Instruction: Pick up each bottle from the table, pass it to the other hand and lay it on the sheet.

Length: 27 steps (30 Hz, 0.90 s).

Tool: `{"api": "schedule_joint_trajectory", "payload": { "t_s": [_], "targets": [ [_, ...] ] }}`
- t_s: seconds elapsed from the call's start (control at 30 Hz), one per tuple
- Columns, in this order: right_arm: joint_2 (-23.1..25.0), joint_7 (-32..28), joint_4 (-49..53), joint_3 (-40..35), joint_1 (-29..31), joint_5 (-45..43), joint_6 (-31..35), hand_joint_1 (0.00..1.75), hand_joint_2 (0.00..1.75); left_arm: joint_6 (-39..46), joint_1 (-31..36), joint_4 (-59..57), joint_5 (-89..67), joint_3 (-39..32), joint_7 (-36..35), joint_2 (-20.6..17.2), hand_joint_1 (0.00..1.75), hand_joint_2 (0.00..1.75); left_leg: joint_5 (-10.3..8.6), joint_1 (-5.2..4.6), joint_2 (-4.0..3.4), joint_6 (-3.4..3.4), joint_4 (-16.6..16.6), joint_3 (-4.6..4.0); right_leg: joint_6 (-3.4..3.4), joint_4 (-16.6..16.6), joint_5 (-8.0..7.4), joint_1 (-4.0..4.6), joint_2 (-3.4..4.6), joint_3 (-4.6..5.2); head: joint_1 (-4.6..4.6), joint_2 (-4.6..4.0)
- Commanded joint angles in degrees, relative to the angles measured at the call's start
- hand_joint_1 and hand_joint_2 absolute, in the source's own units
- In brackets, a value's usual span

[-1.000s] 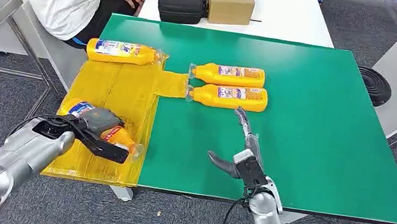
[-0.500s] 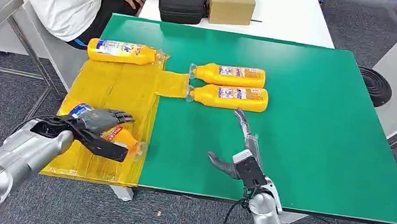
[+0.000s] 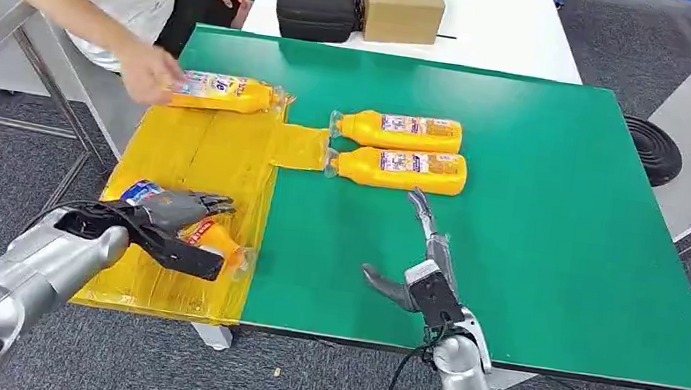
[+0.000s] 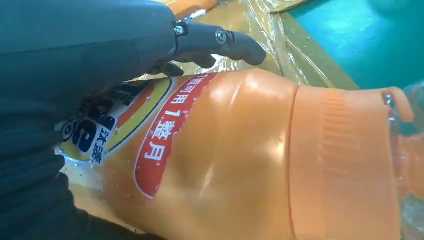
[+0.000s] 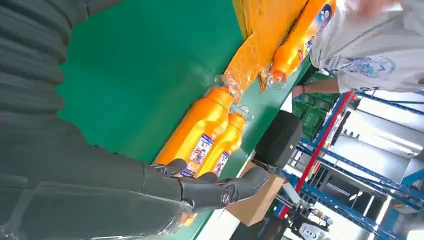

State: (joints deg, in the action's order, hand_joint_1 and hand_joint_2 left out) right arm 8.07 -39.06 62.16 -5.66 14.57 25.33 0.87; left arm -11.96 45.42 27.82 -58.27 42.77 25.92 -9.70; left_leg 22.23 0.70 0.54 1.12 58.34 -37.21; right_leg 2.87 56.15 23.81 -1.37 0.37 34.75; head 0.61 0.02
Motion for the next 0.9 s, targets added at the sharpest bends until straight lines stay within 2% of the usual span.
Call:
{"api": "schedule_joint_trajectory", "payload": {
  "t_s": [0.03, 0.33, 0.53, 0.77, 0.9],
  "targets": [
    [-0.9, 0.2, -2.6, 0.7, 1.1, -0.1, 0.1, 0.0, 1.75, -1.5, 0.9, -3.8, 0.4, 3.3, 0.4, 0.3, 0.0, 1.75, 0.09, 0.02, -0.07, -0.01, 0.0, 0.26, -0.15, -0.1, 0.07, 0.05, -0.01, -0.25, 0.0, 0.0],
    [-0.7, 0.6, -1.5, 1.4, 0.2, 0.1, 0.1, 0.0, 1.75, 1.9, 0.8, 1.8, 4.0, 0.7, 1.2, -2.8, 0.0, 1.75, 0.13, 0.04, -0.11, -0.02, 0.0, 0.25, -0.18, 0.0, 0.1, 0.08, 0.01, -0.25, -0.02, 0.0],
    [-0.5, 0.7, -2.1, 1.7, 0.8, 0.3, -0.2, 0.0, 1.75, -1.6, -0.1, 7.7, 4.7, 0.5, 1.7, -6.2, 0.0, 1.75, 0.14, 0.05, -0.18, -0.04, 0.0, 0.2, -0.18, 0.0, 0.1, 0.09, 0.09, -0.16, -0.02, 0.0],
    [-0.3, 0.9, -3.2, 1.6, 1.8, 0.4, -0.3, 0.0, 1.75, -1.2, -2.5, 12.1, 5.8, -1.5, 2.5, -7.8, 0.0, 1.75, 0.04, 0.03, -0.08, -0.01, 0.0, -0.01, -0.08, 0.0, 0.03, 0.04, 0.03, 0.03, -0.02, 0.0],
    [0.0, 1.0, -4.3, 1.7, 2.8, 0.4, -0.5, 0.0, 1.75, -3.9, -3.4, 16.2, 7.5, -3.3, 3.9, -9.7, 0.0, 1.75, 0.15, 0.05, -0.21, -0.03, 0.0, 0.15, -0.19, 0.0, 0.1, 0.08, 0.12, -0.12, -0.02, 0.0]
  ]
}}
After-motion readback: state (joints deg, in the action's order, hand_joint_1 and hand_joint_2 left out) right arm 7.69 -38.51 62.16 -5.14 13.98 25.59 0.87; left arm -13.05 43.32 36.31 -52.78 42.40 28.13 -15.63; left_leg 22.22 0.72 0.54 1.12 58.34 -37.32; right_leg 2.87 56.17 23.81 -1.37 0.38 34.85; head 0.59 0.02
